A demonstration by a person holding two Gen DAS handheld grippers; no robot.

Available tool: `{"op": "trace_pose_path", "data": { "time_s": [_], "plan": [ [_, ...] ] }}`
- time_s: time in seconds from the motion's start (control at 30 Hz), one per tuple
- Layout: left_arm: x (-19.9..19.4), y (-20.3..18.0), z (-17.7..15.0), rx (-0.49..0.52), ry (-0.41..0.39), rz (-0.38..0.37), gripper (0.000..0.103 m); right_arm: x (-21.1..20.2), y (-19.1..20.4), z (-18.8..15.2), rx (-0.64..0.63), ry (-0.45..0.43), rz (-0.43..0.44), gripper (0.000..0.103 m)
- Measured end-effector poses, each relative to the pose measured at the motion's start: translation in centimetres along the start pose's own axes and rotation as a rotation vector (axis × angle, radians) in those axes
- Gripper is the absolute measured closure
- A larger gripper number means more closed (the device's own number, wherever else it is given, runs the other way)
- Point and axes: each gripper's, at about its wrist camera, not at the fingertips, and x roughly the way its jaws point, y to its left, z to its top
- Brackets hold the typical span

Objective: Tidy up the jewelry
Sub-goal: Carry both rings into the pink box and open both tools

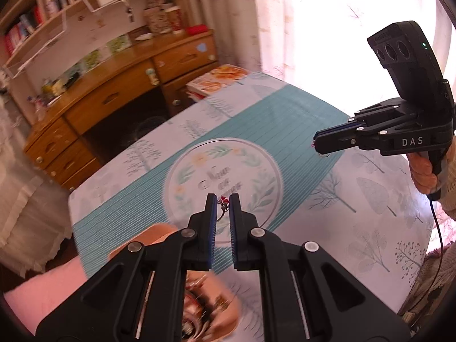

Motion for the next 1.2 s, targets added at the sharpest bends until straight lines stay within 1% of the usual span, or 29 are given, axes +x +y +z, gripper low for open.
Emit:
{"op": "trace_pose_path", "data": {
  "time_s": [0.13, 0.27, 0.4, 0.53, 0.63, 0.83, 0.93, 1.0, 1.07, 1.13, 1.17, 1.2],
  "plan": [
    [-2.5, 3.1, -2.0, -0.062, -0.016, 0.053, 0.097, 2.9, 4.5, 2.3, 0.018, 0.016, 0.059, 0.095],
    [-3.4, 5.7, -4.3, -0.126, -0.015, 0.082, 0.097, 6.7, 8.8, 4.2, 0.05, 0.056, 0.092, 0.095],
    [-2.9, 7.7, -6.6, -0.187, -0.002, 0.074, 0.097, 10.9, 12.5, 5.1, 0.065, 0.111, 0.108, 0.095],
    [-2.1, 8.6, -8.4, -0.245, -0.005, 0.038, 0.097, 14.8, 15.3, 5.3, 0.056, 0.16, 0.084, 0.095],
    [-1.4, 8.6, -9.1, -0.27, -0.013, -0.005, 0.097, 16.8, 15.8, 5.0, 0.058, 0.193, 0.075, 0.095],
    [0.3, 8.1, -9.0, -0.294, 0.001, -0.034, 0.097, 19.2, 15.9, 4.6, 0.072, 0.235, 0.027, 0.094],
    [1.0, 8.0, -8.6, -0.314, 0.008, -0.051, 0.097, 19.5, 15.3, 4.5, 0.068, 0.236, 0.016, 0.087],
    [1.4, 7.8, -8.5, -0.311, 0.011, -0.048, 0.097, 19.7, 15.3, 4.5, 0.062, 0.228, 0.006, 0.082],
    [1.7, 7.6, -8.4, -0.311, 0.019, -0.039, 0.096, 19.6, 15.1, 4.6, 0.064, 0.221, 0.002, 0.082],
    [2.2, 7.5, -8.4, -0.313, 0.043, -0.026, 0.096, 19.5, 14.9, 4.5, 0.07, 0.217, -0.001, 0.082],
    [2.3, 7.5, -8.4, -0.316, 0.053, -0.022, 0.094, 19.4, 14.8, 4.5, 0.069, 0.216, -0.003, 0.082],
    [2.5, 7.4, -8.4, -0.32, 0.063, -0.02, 0.088, 19.3, 14.7, 4.4, 0.069, 0.215, -0.005, 0.082]
  ]
}}
